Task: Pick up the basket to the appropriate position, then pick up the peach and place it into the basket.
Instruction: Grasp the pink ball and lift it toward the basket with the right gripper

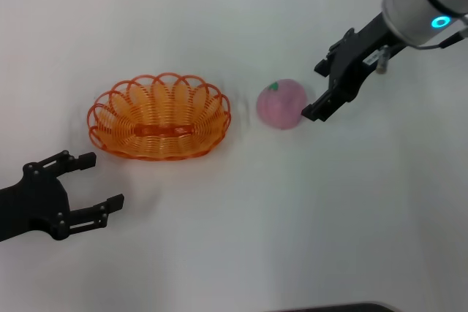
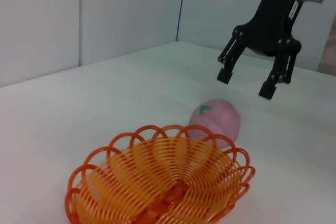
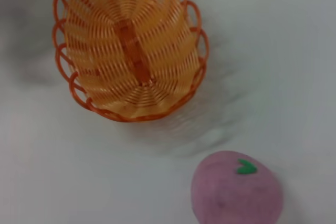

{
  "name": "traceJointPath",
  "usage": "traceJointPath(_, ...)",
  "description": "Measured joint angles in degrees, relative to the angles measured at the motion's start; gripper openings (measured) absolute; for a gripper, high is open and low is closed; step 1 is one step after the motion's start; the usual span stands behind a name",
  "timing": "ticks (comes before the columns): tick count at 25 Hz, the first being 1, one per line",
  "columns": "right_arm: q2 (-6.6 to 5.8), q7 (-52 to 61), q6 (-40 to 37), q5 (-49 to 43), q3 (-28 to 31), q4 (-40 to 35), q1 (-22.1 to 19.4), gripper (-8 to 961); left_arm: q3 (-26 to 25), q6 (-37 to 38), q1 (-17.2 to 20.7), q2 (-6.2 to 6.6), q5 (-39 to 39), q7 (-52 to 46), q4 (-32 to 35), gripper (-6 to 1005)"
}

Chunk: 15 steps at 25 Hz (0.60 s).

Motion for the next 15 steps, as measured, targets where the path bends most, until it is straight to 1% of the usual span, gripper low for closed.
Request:
traceJointPath(2, -0.07, 0.8, 2.8, 0.1, -1.8, 2.1, 0.6, 924, 0.0, 0.0, 0.0, 0.00, 0.0, 0.0, 0.0, 864)
traceJointPath(7, -0.16, 1.5, 5.6, 0.4, -3.6, 3.8, 1.0, 924, 0.0, -0.1, -0.1, -0.05, 0.8, -0.4, 0.0, 864)
traceJointPath(15, -0.25, 1.6, 7.9, 2.2, -5.4, 5.9, 1.7, 923, -0.1, -0.2, -0.3, -0.09, 1.3, -0.8, 0.1, 863)
